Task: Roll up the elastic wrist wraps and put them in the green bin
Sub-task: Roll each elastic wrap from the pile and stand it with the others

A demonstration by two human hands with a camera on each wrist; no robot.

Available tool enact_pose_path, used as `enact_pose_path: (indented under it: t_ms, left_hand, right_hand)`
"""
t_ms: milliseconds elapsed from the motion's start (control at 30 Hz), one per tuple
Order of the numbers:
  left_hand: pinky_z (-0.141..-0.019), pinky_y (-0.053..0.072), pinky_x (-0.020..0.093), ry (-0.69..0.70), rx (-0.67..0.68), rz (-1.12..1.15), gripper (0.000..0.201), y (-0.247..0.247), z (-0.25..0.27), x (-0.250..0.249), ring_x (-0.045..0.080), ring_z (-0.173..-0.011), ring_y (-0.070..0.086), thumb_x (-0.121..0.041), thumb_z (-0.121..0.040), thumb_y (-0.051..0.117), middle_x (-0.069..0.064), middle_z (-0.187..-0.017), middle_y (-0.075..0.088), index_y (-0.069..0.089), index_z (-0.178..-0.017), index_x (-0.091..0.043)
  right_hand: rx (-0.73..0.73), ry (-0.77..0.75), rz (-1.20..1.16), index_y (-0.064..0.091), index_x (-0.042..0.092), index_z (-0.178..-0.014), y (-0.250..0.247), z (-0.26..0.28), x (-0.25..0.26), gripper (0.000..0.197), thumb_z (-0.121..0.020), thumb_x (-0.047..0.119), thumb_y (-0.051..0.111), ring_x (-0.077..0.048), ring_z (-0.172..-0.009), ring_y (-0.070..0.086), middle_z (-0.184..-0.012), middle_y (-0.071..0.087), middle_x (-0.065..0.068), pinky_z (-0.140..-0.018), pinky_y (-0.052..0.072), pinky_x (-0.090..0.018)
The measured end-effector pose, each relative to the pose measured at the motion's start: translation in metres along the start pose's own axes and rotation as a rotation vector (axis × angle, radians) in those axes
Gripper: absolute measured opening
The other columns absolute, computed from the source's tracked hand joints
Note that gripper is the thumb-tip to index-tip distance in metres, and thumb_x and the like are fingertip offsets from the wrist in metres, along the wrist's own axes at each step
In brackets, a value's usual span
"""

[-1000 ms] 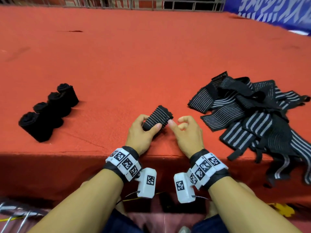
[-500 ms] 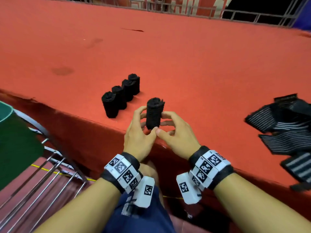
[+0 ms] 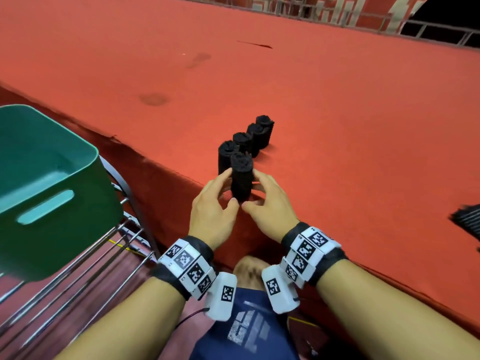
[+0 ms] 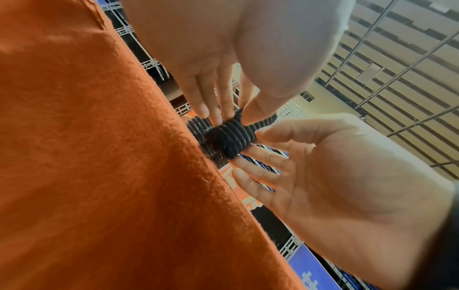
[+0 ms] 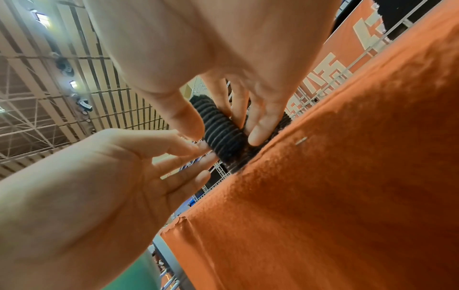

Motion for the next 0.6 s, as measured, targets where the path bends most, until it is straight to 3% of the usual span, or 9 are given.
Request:
enact_pose_path:
  t_ms: [67, 200, 367, 467, 600]
  left_hand:
    - [-0.109, 0.048, 0.033, -0.009, 0.024, -0.017, 0.068, 0.008, -0.007, 0.0, -0.002, -0.118, 0.061, 0.0, -0.082, 0.058, -0.005, -0.132, 0.065, 0.054, -0.144, -0.028]
    - [-0.11, 0.046, 0.034, -0.005, 0.065, -0.082, 0.069, 0.024, -0.014, 0.002, 0.004, -0.122, 0.06, -0.01, -0.082, 0.058, -0.006, -0.136, 0.062, 0.05, -0.149, -0.028]
    - [-0.109, 0.047, 0.033, -0.024, 0.097, -0.111, 0.073, 0.032, -0.021, 0.013, 0.008, -0.124, 0.059, 0.002, -0.086, 0.06, -0.002, -0.138, 0.058, 0.044, -0.153, -0.022]
    - [-0.107, 0.047, 0.029, -0.026, 0.09, -0.127, 0.072, 0.033, -0.022, 0.014, 0.006, -0.124, 0.058, 0.002, -0.087, 0.06, -0.003, -0.14, 0.056, 0.043, -0.153, -0.021]
    - [-0.106, 0.047, 0.026, -0.026, 0.095, -0.152, 0.07, 0.034, -0.023, 0.012, 0.007, -0.124, 0.057, 0.001, -0.087, 0.06, -0.002, -0.141, 0.055, 0.045, -0.152, -0.019]
  right_hand:
    - [-0.014, 0.022, 0.035, 0.05, 0.025, -0.146, -0.004, -0.003, -0.004, 0.074, -0.077, 0.003, 0.067, -0.012, -0.118, 0.06, -0.129, 0.058, 0.0, -0.095, 0.052, -0.032]
    - [-0.039, 0.069, 0.043, 0.05, 0.026, -0.144, -0.012, -0.009, -0.01, 0.078, -0.069, 0.015, 0.063, -0.01, -0.112, 0.063, -0.125, 0.066, 0.003, -0.095, 0.054, -0.039]
    - [-0.005, 0.093, 0.047, 0.047, 0.03, -0.147, -0.012, -0.009, -0.013, 0.078, -0.072, 0.013, 0.063, -0.009, -0.114, 0.063, -0.12, 0.067, 0.01, -0.098, 0.053, -0.036]
    - [0.025, 0.091, 0.047, 0.045, 0.03, -0.149, -0.014, -0.011, -0.013, 0.078, -0.078, 0.008, 0.065, -0.008, -0.093, 0.062, -0.12, 0.065, 0.009, -0.097, 0.052, -0.035]
    - [0.052, 0.088, 0.034, 0.045, 0.032, -0.149, -0.016, -0.012, -0.012, 0.081, -0.069, 0.025, 0.057, 0.008, -0.073, 0.048, -0.123, 0.066, 0.007, -0.092, 0.049, -0.028]
Point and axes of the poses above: each hand's wrist, its own z-axis away from the middle knuckle, its own y-axis out of the palm, x = y × z, the point moved 3 cm from there along -z, towards the middle knuckle
